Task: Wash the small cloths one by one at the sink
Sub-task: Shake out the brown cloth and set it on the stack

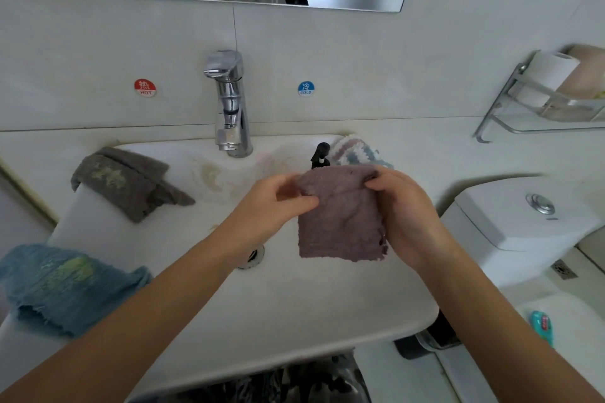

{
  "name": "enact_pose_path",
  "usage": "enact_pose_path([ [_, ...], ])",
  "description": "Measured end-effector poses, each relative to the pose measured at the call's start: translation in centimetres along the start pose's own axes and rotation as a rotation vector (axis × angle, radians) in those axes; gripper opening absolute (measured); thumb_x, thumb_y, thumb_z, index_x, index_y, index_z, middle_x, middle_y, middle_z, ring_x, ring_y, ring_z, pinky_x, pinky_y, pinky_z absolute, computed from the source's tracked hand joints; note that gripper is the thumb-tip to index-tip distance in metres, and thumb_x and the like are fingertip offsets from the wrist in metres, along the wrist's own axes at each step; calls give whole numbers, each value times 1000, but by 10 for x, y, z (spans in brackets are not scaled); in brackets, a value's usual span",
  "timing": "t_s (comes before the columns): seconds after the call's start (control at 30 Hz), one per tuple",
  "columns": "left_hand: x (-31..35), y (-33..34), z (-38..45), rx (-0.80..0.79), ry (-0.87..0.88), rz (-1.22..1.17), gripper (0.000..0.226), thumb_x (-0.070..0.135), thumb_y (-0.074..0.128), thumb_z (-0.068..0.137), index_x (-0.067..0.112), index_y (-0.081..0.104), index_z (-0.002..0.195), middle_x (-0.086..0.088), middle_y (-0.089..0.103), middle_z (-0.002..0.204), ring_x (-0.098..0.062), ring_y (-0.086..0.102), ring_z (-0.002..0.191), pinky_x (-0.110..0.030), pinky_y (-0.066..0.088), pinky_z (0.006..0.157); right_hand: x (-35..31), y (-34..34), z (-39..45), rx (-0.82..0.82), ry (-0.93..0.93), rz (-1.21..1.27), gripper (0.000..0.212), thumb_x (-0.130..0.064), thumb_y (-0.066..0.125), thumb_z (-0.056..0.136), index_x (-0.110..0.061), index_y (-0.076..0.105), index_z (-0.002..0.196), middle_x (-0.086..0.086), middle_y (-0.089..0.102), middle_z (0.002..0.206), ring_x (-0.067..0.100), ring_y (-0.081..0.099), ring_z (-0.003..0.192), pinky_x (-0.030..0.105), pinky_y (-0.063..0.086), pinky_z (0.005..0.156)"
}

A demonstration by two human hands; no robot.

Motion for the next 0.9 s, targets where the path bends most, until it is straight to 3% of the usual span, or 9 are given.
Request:
enact_pose_path([
  [0.1, 6, 17, 2, -20, -2, -187, 12, 11, 62, 91, 7, 68, 100, -5, 73, 96, -8, 68, 82, -18, 56, 71, -6, -27, 1, 89, -63, -236, 33, -3, 37, 97, -12, 69, 99, 5, 72, 98, 17, 64, 94, 31, 49, 79],
  [0.17, 10, 26, 4, 7, 38, -199, 7, 12, 63, 90, 7, 66, 94, -2, 71, 86, -10, 67, 77, -25, 58, 73, -15, -39, -2, 144, -182, -462, 28, -9, 38, 101, -19, 64, 99, -11, 67, 90, 4, 59, 89, 26, 44, 80],
  [0.27, 14, 37, 10, 28, 66, -209, 10, 14, 60, 93, 4, 63, 91, 0, 66, 79, -12, 64, 76, -31, 58, 73, -16, -59, -7, 216, -247, -520, 29, -9, 37, 103, -26, 60, 99, -22, 65, 87, -8, 57, 87, 12, 43, 78],
  [0.37, 15, 44, 18, 41, 69, -172, 19, 17, 54, 97, 0, 62, 94, -9, 64, 82, -16, 64, 71, -27, 57, 60, -14, -76, -12, 271, -268, -527, 27, -10, 36, 104, -22, 60, 103, -13, 64, 95, 0, 59, 93, 19, 46, 84],
  [0.43, 15, 53, 23, 46, 67, -127, 22, 19, 48, 100, 4, 61, 91, -6, 61, 78, -10, 62, 63, -24, 54, 55, -11, -81, -11, 273, -256, -529, 26, -11, 35, 104, -22, 59, 103, -8, 63, 98, 4, 58, 93, 25, 46, 87],
  [0.53, 7, 70, 26, 44, 15, -121, 23, 23, 42, 102, 14, 56, 86, -1, 59, 80, -4, 62, 62, -23, 55, 58, -6, -98, -9, 318, -219, -494, 26, -14, 37, 105, -27, 57, 97, -9, 62, 94, 5, 57, 90, 29, 46, 84],
  [0.7, -20, 97, 32, 5, -173, -189, 21, 28, 41, 103, 14, 55, 96, -9, 62, 101, -16, 67, 79, -28, 58, 60, 5, -120, 0, 361, -154, -518, 24, -18, 42, 104, -26, 60, 91, -7, 62, 91, 10, 57, 88, 34, 45, 84],
  [0.9, -20, 93, 63, 162, -205, -229, 21, 26, 47, 101, 8, 56, 104, -5, 60, 95, -13, 61, 70, -24, 54, 50, 2, -135, 32, 412, -124, -570, 23, -18, 42, 102, -25, 60, 90, -10, 60, 88, 8, 54, 84, 32, 44, 81],
])
Point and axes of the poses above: each hand's wrist, its own z-axis towards the middle knuckle, its own y-axis out of the palm, x = y × z, the point moved 10 cm from there along z, towards the middle knuckle
